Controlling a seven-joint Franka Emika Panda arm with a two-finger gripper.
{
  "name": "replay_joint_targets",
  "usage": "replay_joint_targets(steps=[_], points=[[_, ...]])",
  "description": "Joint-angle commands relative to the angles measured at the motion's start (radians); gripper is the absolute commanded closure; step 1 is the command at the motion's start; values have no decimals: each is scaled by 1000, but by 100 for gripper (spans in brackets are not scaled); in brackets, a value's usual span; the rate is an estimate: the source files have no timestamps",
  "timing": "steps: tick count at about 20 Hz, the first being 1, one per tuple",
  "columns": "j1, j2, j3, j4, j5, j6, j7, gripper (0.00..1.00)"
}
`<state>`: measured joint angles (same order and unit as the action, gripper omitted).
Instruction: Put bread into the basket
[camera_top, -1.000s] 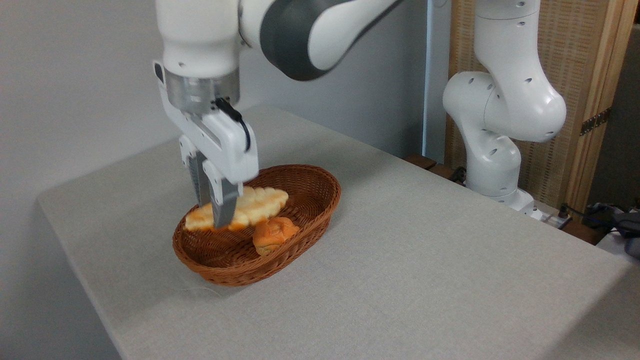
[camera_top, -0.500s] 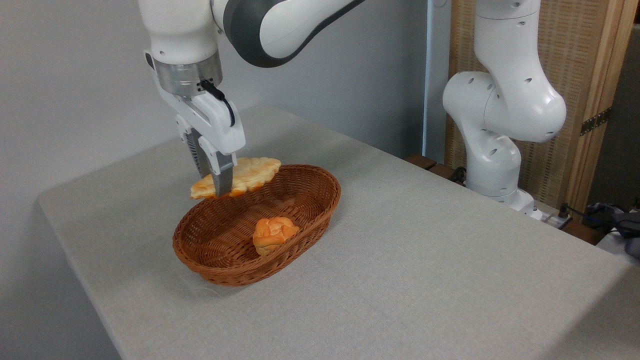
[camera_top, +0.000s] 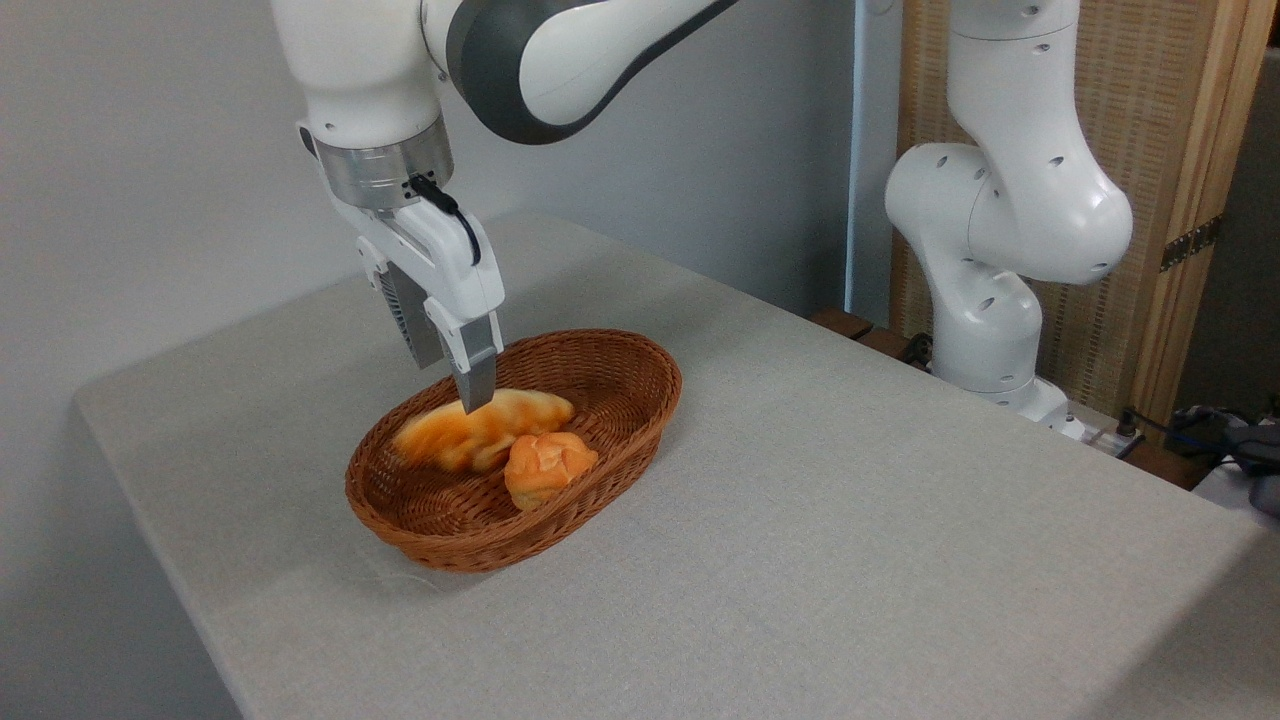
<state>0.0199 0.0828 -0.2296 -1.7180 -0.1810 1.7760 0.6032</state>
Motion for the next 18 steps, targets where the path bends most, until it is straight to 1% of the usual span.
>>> replay_joint_targets(steps=[1,5,7,8,10,13,15,16,18], points=[[-3,-3,3,3,15,-23,-8,0],[-3,-5,10,6,20,-21,-3,0],[-1,-11,12,8,60,-18,-2,0],[-1,-14,13,9,93,-13,-2,0],[-1,-14,16,33,116,-7,-2,0],[6,-14,21,63,120,-7,-5,0],[6,-14,47,80,120,-7,-5,0],[6,-15,70,95,118,-10,-5,0],[6,-15,79,116,118,-13,-3,0]])
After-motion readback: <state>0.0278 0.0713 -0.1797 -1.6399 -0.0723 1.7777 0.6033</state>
